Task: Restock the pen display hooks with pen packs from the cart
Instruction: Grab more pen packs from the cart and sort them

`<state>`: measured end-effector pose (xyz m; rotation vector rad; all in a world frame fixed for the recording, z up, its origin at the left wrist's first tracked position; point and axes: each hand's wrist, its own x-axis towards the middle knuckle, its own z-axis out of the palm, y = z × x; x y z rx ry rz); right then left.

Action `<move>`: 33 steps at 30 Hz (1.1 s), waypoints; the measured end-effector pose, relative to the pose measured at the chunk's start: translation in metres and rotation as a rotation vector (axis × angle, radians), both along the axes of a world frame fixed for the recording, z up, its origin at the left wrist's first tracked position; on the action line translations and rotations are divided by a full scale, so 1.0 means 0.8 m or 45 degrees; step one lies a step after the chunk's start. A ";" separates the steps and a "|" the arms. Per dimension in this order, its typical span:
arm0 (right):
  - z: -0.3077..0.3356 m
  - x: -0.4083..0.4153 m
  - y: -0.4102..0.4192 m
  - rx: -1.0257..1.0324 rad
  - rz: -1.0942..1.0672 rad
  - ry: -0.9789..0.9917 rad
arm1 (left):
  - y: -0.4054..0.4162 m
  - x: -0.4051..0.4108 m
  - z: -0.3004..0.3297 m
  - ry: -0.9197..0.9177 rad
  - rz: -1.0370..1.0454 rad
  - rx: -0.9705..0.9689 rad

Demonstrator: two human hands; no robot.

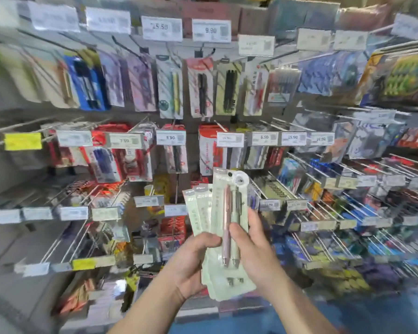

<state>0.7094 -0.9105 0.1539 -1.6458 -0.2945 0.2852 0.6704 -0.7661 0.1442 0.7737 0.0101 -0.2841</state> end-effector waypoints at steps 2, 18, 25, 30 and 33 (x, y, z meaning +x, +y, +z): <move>0.000 0.001 0.028 0.040 0.044 0.031 | 0.029 -0.003 -0.002 0.010 0.049 0.032; 0.050 0.053 0.085 0.099 -0.205 0.130 | 0.101 0.054 -0.036 0.226 -0.089 0.197; 0.010 0.146 0.047 0.533 -0.390 0.542 | 0.074 0.108 -0.036 0.258 -0.129 0.278; 0.021 0.189 0.019 0.545 -0.409 0.579 | 0.044 0.164 -0.032 0.329 -0.135 0.129; 0.030 0.217 -0.001 0.631 -0.365 0.525 | 0.022 0.199 -0.020 0.343 -0.135 0.132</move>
